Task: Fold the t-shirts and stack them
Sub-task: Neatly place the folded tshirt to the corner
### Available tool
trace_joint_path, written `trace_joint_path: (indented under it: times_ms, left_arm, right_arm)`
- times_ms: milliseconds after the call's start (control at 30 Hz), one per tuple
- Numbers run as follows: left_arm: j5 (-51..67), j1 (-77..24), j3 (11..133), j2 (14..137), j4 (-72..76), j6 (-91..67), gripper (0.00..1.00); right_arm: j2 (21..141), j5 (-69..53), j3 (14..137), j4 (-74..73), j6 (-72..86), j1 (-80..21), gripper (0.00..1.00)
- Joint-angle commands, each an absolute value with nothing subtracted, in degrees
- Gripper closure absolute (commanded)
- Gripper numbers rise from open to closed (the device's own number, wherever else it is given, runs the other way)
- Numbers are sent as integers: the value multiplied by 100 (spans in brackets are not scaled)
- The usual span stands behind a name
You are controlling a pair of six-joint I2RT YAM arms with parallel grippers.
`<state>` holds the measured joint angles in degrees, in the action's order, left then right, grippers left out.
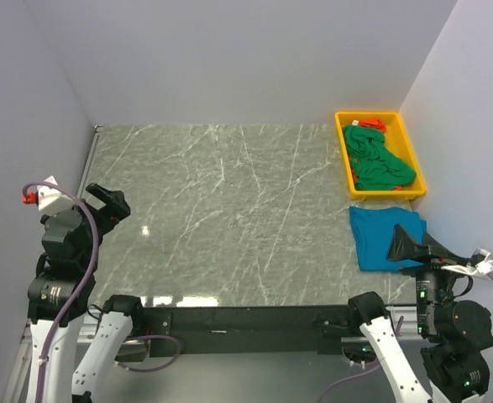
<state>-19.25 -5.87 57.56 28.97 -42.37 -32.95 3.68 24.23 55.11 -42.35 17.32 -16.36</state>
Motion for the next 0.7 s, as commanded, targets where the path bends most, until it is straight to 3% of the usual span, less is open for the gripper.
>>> trace_joint_path:
  times_ms: [0, 667]
  left_arm:
    - [-2320, -606, 5854, 2839, -4649, -3454, 0]
    - [-2584, -624, 6205, 3058, -4825, -3314, 1]
  right_arm:
    - [281, 2373, 5300, -3762, 1521, -1635, 20]
    - [150, 2347, 5203, -3753, 1151, -1644, 18]
